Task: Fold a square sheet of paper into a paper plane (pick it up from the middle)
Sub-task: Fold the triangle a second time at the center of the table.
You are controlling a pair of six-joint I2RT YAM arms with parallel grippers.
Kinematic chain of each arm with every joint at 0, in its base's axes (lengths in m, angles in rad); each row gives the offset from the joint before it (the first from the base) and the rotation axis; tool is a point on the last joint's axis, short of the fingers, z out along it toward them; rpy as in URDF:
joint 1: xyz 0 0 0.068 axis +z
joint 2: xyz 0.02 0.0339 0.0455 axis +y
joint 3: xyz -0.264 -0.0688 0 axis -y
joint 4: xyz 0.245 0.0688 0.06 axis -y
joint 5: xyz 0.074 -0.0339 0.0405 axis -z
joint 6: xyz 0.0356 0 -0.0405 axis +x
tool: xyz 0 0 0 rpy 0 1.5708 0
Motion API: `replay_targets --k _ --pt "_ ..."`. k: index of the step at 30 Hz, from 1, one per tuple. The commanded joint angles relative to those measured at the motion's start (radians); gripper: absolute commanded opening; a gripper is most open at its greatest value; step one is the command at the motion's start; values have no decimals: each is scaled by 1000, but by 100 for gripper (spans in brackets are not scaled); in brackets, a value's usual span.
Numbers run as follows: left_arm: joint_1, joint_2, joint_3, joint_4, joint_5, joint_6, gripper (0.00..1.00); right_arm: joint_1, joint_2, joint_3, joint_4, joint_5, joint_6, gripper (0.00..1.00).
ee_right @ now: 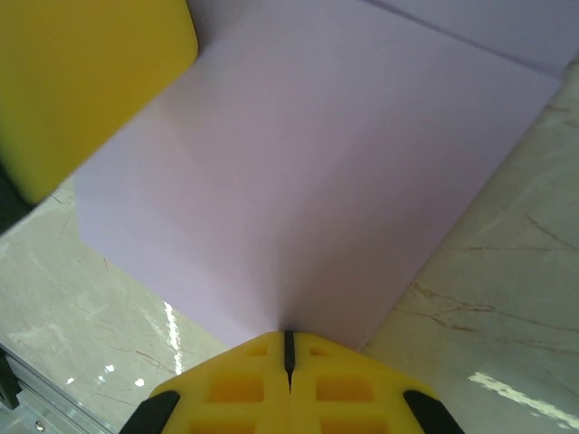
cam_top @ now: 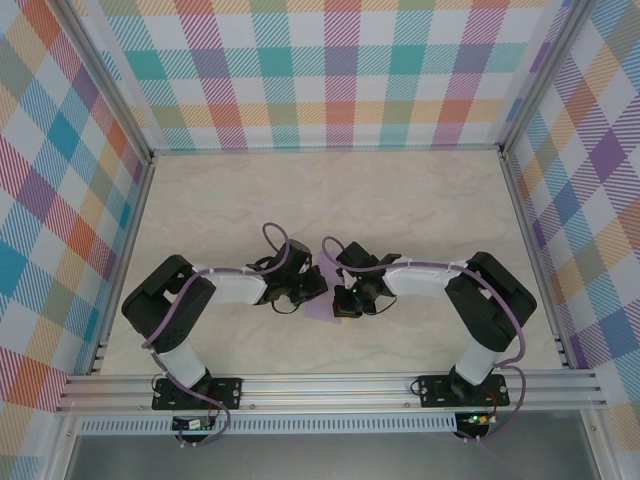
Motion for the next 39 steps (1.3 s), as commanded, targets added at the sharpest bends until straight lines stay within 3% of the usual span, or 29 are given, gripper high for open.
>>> replay_targets --k 1,20,27,30,39 --pt "-23 -49 -3 -17 23 5 1 6 25 -31 -49 53 5 0" --pt "-85 -35 -58 41 49 -48 1 6 40 -31 -58 43 8 0" --pt "-84 3 -64 -27 -32 -17 1 6 57 -28 -75 48 -3 0" --pt "-68 -2 -78 -40 -73 9 1 6 78 -35 -95 49 -34 0" --pt "55 -1 -101 30 -23 101 2 4 114 -82 -117 43 -80 0"
